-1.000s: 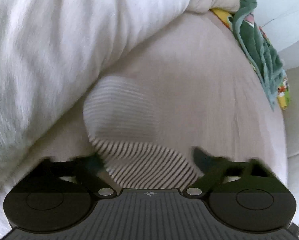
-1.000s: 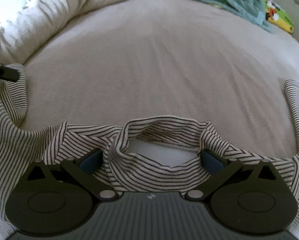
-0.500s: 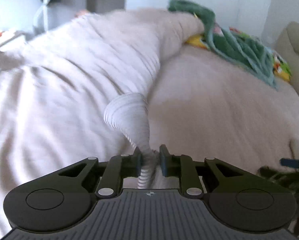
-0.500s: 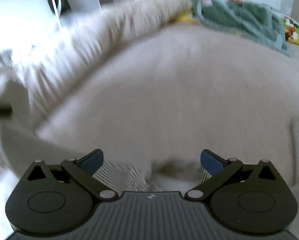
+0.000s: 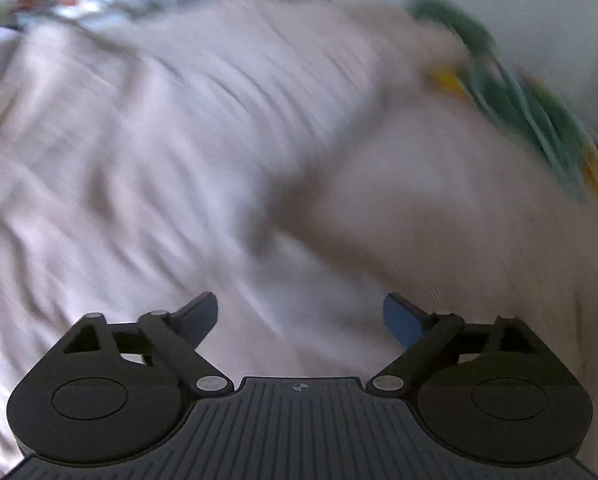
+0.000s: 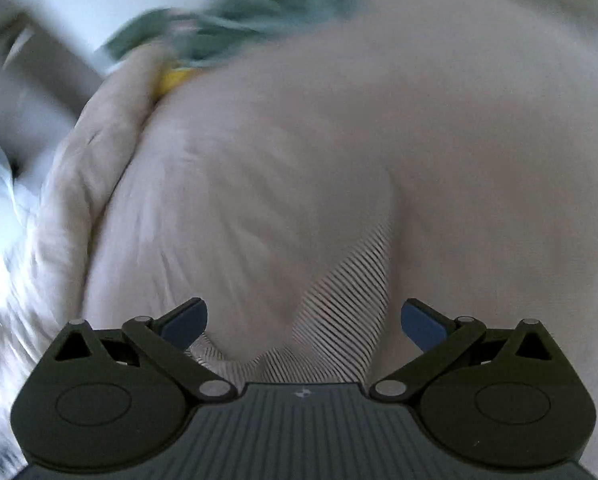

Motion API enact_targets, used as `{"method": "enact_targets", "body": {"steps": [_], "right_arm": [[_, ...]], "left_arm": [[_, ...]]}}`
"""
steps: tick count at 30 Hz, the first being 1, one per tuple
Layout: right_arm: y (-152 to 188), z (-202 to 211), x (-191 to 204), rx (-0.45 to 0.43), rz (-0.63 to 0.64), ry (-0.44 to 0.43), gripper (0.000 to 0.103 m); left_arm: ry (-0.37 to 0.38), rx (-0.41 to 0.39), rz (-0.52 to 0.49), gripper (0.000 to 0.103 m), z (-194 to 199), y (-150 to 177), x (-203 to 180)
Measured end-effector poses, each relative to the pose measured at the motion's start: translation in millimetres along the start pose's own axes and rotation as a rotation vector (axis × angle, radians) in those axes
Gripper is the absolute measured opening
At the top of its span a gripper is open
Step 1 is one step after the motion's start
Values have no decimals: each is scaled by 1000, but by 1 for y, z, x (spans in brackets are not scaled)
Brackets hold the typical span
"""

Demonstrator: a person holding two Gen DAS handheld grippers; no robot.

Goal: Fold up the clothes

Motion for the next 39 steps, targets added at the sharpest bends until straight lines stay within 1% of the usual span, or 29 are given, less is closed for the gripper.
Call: {"method": "enact_targets", "body": {"steps": [2,5,6,8,10,11,13,15,18,20,21,23,24,25,26,29,30,32,34,36,38,39], "right_arm": [[-7,-22,-22,36,-125,-63,103],[-18,-54,-54,87,-308,-160,103],[-22,-65,-64,103,-369,-192,103],[-27,-98,-61,176,-404,-247,103],[-28,-122,-60,244,-482,-305,103],[-27,-120,-58,277,-519,-407,103],[-24,-115,-55,345,-589,-620,103],[-26,-77,-63,336,-622,-842,103],[-29,-4,-91,198,-572,-883,103],[-32,46,-95,49,-381,-582,103],[-30,64,-88,-26,-238,-387,103],[-16,86,-68,-221,92,2,103],[-9,90,-64,-284,181,94,103],[-5,92,-65,-310,215,137,103],[-4,92,-70,-291,197,147,103],[3,82,-94,-195,55,155,103],[6,76,-96,-165,21,158,103],[29,69,-119,-113,-32,173,103],[60,68,-135,-65,-78,194,103],[84,60,-139,-52,-108,230,103],[100,49,-146,-35,-99,256,103],[104,44,-143,-41,-48,274,103]], "left_arm": [[105,77,-45,94,-10,18,-40],[291,173,-126,94,-23,37,-103],[324,207,-153,94,-29,42,-118],[341,263,-201,94,-43,54,-146],[330,324,-217,94,-58,68,-160],[325,355,-215,94,-64,75,-164],[306,365,-217,96,-66,83,-168],[303,365,-239,97,-65,86,-171],[299,378,-275,101,-68,89,-177],[293,386,-292,103,-70,92,-181],[280,389,-306,103,-70,93,-184],[257,387,-337,103,-68,98,-189],[246,386,-353,103,-67,100,-192],[236,383,-371,103,-66,102,-194],[226,380,-388,103,-64,105,-197],[217,379,-406,103,-60,109,-199],[214,378,-412,103,-59,110,-199],[215,380,-415,103,-57,112,-198],[217,380,-418,103,-54,114,-197],[216,376,-420,103,-52,116,-195],[213,370,-422,103,-49,118,-194],[211,366,-424,103,-48,119,-193]]}}
Point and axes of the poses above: each gripper's, at about its wrist camera, not at the fingertips, and z roughly against the way its jaws point, x to its left, y to its underside, the point moved 1 cm from there along -z, roughly the way its jaws point, and after that the axes turned 12 degrees about -z, right-handed, at the moved point
